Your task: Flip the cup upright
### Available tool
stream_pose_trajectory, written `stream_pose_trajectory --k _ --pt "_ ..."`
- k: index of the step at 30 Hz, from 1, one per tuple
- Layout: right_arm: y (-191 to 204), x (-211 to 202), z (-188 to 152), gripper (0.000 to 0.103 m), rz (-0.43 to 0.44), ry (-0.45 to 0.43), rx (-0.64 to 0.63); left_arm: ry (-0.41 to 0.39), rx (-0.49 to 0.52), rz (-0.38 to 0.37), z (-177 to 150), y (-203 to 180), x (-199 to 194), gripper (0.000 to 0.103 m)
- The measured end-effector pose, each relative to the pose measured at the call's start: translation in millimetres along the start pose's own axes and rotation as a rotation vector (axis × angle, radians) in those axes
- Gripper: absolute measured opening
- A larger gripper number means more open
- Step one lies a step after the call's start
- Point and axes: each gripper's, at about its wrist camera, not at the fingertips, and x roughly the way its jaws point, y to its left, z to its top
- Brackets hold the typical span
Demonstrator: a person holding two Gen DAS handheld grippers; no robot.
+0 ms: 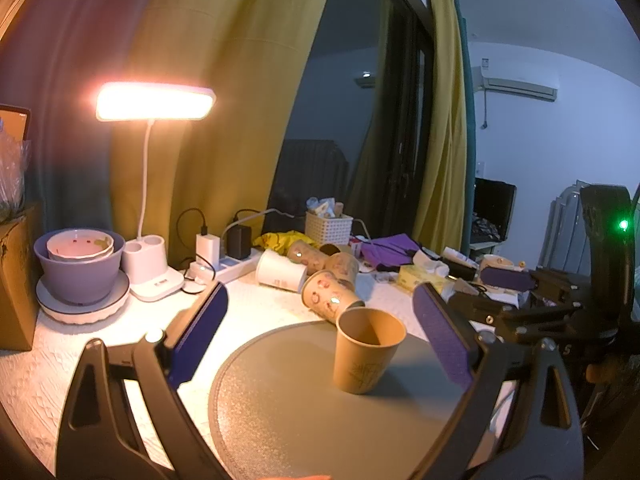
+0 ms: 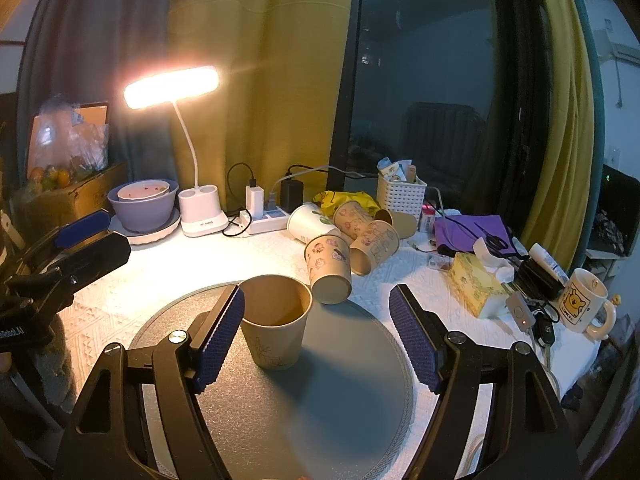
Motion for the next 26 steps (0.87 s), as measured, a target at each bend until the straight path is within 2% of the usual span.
stream_pose_trajectory --k 23,26 --pt "-4.0 -0.3 0.6 0.078 -0.003 0.0 0.003 0.003 -0.004 -0.005 0.1 -0.6 -0.6 0.095" --pt "-4.9 0.1 0.7 0.078 -0.003 0.002 0.002 -0.027 -0.015 -0.015 3.3 0.9 -5.2 0.095"
